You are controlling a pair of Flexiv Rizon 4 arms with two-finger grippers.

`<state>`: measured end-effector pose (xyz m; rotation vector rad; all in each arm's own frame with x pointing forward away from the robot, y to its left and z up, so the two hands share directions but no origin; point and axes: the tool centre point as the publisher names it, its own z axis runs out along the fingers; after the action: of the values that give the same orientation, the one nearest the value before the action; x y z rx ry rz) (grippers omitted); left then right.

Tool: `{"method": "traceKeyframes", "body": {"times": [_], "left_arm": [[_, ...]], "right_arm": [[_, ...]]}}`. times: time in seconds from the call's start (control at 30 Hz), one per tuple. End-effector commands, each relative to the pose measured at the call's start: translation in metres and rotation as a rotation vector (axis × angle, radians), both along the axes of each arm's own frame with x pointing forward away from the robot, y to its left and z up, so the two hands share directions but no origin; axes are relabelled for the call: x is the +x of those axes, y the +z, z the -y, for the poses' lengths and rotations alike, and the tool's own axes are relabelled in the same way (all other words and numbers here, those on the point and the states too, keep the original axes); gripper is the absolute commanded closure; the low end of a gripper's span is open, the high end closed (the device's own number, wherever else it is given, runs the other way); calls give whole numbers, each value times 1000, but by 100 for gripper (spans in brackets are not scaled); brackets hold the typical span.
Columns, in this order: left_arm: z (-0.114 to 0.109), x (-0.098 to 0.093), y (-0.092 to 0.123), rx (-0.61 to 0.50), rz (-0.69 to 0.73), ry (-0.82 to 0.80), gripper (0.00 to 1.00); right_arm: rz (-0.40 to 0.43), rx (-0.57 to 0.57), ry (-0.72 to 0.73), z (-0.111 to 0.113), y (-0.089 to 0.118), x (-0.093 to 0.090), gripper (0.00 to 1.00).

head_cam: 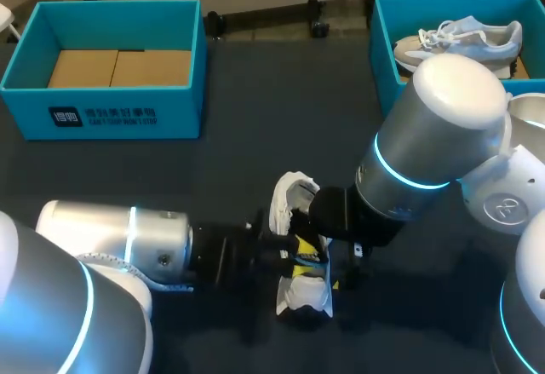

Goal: Take the shoe out of the shoebox, open the shoe tongue, remove and reinsert the insole, then place the shoe into the shoebox

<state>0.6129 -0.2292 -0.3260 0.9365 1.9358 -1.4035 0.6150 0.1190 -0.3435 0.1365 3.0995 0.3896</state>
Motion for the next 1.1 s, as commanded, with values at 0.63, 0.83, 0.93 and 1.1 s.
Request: {"method": "traceKeyframes", "body": {"times": [0.63, 0.83, 0.93, 1.1], "left_arm": [[-4, 15, -20, 77, 52, 26, 79], [-16, 4, -6, 40, 20, 19, 55], [-22, 2, -1, 39, 2, 15, 56], [-30, -2, 5, 44, -5, 11, 56]], "right_arm": [[2, 0, -2, -1, -2, -1, 0], [2, 0, -2, -1, -2, -1, 0], [2, 0, -2, -1, -2, -1, 0], [2, 0, -2, -1, -2, -1, 0]]}}
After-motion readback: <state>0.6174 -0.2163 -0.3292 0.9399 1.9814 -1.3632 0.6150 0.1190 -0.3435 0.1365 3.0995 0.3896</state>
